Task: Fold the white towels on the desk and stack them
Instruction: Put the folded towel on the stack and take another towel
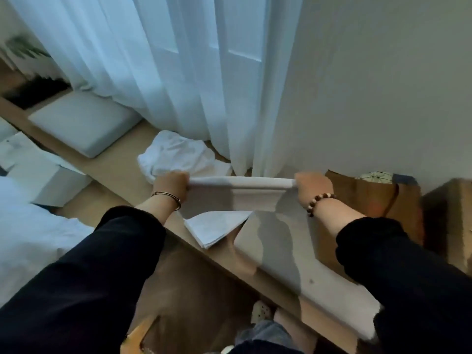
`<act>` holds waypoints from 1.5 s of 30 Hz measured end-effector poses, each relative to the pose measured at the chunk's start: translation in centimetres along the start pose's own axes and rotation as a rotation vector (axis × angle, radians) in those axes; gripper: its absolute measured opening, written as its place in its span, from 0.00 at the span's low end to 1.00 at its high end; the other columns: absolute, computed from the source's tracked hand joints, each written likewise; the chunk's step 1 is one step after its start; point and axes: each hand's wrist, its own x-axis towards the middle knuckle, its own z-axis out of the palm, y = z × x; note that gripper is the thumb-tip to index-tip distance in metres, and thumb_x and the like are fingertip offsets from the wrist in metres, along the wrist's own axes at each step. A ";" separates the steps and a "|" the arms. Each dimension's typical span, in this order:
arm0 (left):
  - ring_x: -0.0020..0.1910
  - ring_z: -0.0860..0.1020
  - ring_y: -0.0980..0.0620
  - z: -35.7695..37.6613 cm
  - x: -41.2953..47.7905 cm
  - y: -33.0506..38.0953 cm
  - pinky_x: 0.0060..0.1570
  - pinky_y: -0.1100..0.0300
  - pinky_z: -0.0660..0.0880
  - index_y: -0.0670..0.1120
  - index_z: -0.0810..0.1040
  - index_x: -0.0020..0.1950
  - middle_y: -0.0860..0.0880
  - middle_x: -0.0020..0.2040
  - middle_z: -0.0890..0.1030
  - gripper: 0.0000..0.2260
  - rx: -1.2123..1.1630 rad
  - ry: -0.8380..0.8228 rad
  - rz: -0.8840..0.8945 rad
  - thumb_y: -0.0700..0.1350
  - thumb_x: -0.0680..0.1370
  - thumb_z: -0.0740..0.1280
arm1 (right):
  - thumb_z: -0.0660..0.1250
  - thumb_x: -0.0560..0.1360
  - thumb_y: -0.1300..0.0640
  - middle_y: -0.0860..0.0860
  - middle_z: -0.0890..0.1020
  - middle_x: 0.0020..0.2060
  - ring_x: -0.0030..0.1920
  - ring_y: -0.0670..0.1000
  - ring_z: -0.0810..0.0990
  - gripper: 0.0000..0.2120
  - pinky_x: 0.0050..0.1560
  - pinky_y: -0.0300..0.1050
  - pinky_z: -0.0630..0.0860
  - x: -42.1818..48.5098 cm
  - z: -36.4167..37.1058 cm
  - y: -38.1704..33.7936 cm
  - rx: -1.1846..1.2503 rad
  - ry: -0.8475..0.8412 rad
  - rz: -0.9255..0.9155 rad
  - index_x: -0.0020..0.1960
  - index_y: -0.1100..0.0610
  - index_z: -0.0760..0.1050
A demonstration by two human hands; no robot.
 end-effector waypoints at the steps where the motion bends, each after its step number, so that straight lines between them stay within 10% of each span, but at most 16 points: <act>1: 0.55 0.77 0.42 0.7 0.3 -1.5 0.51 0.52 0.73 0.44 0.77 0.55 0.43 0.56 0.79 0.09 -0.015 -0.021 -0.072 0.41 0.76 0.61 | 0.56 0.77 0.64 0.56 0.79 0.53 0.53 0.58 0.78 0.12 0.45 0.46 0.71 1.9 0.4 -0.4 -0.012 -0.020 -0.011 0.56 0.58 0.75; 9: 0.39 0.76 0.45 8.7 1.6 -8.8 0.39 0.57 0.70 0.45 0.81 0.37 0.44 0.36 0.78 0.04 -0.845 -0.009 -0.620 0.38 0.70 0.68 | 0.66 0.74 0.57 0.63 0.81 0.45 0.44 0.59 0.78 0.10 0.35 0.42 0.66 14.5 4.7 -3.3 0.505 -0.151 0.166 0.45 0.65 0.79; 13: 0.43 0.74 0.48 13.2 2.9 -10.6 0.46 0.56 0.69 0.50 0.76 0.38 0.44 0.42 0.77 0.08 -1.159 -0.021 -0.754 0.37 0.74 0.67 | 0.72 0.72 0.52 0.58 0.81 0.53 0.54 0.58 0.78 0.17 0.54 0.50 0.74 18.3 6.9 -5.4 0.924 -0.287 0.255 0.56 0.61 0.79; 18: 0.40 0.72 0.47 19.5 6.3 -10.6 0.35 0.57 0.64 0.42 0.73 0.44 0.46 0.38 0.74 0.08 -1.107 -0.086 -0.785 0.46 0.79 0.62 | 0.66 0.76 0.49 0.60 0.80 0.57 0.57 0.59 0.77 0.18 0.59 0.54 0.73 23.5 11.3 -8.2 0.906 -0.311 0.191 0.59 0.61 0.77; 31: 0.43 0.74 0.48 39.2 11.6 0.5 0.43 0.56 0.70 0.44 0.70 0.55 0.46 0.47 0.75 0.08 -1.354 -0.161 -1.263 0.47 0.79 0.62 | 0.64 0.77 0.47 0.63 0.77 0.59 0.57 0.61 0.76 0.23 0.51 0.47 0.68 36.2 30.3 -10.9 0.681 -0.420 0.240 0.61 0.65 0.74; 45: 0.32 0.69 0.51 42.9 12.5 3.4 0.35 0.58 0.65 0.43 0.70 0.43 0.51 0.33 0.71 0.10 -1.070 -0.023 -1.433 0.49 0.79 0.63 | 0.61 0.79 0.47 0.61 0.78 0.57 0.57 0.61 0.76 0.21 0.51 0.44 0.67 36.8 37.9 -12.3 0.648 -0.540 0.213 0.60 0.63 0.75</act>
